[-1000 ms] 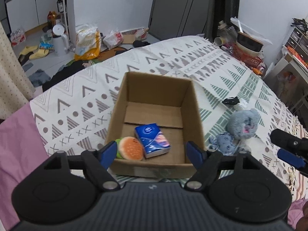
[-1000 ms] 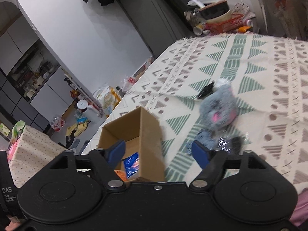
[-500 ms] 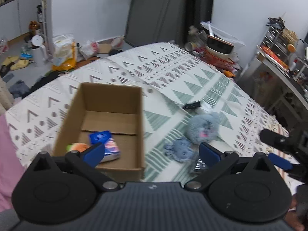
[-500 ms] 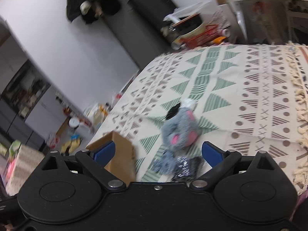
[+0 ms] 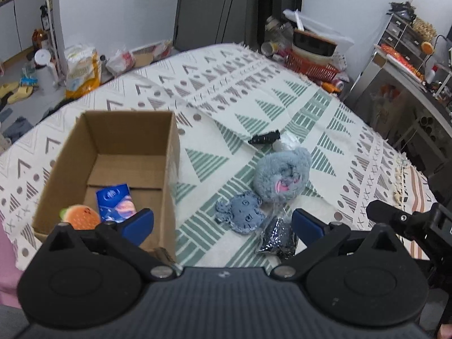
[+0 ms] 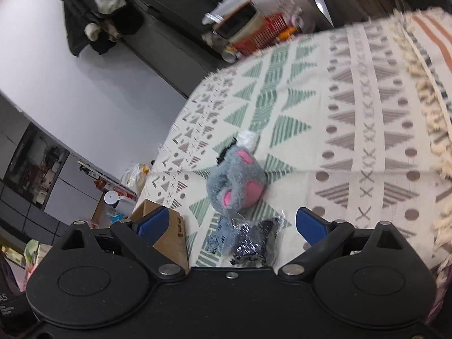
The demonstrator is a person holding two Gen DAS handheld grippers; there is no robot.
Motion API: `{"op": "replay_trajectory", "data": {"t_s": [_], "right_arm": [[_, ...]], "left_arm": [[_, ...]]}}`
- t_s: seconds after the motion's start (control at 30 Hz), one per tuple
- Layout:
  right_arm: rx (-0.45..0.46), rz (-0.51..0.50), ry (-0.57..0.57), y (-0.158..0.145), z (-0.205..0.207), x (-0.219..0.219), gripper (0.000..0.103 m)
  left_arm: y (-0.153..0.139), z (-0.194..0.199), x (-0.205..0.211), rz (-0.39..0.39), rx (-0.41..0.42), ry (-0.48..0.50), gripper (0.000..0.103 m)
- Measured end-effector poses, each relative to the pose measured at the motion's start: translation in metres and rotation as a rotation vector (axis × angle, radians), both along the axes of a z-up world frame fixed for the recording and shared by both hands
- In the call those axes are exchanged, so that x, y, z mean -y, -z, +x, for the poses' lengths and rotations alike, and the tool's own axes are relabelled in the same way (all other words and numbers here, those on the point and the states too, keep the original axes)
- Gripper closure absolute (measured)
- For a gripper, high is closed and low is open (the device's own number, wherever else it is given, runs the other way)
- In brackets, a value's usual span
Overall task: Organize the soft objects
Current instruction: 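Grasp the denim fish plush with the left tool while the right tool grasps the black plastic bag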
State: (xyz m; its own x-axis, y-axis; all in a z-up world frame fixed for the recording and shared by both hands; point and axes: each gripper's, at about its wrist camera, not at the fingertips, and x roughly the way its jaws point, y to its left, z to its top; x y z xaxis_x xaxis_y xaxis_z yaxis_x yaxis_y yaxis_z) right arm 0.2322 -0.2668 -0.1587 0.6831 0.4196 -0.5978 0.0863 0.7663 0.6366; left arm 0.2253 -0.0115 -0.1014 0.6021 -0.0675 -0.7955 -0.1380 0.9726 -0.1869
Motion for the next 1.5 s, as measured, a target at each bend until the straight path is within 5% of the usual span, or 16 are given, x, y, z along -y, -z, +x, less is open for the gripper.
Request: {"op": "replay_trajectory", "data": {"t_s": [0.23,0.53,0.73,1.0,1.5], "right_arm": [[-0.087,0.102,0.008,0.019,0.012,0.006,0.007],[-0.140,0.108,0.015,0.039,0.035,0.007,0.027],[-0.213,0.129,-0.009,0.061,0.043,-0.003,0.033],[-0.259,0.116,-0.026,0.075,0.051,-0.014,0.044],[-0.286,0.071,-0.038,0.090,0.061,-0.023,0.092]], "left_arm": [[0.020,0.019,0.015,0.008,-0.086,0.002,0.000],[0.034,0.033,0.024,-0.041,-0.052,-0.027,0.005],[0.050,0.046,0.029,-0.070,-0.065,-0.050,0.028],[0.074,0.062,0.031,-0.086,-0.101,-0.089,0.041],[0.113,0.084,0.024,-0.116,-0.177,-0.180,0.048]]}}
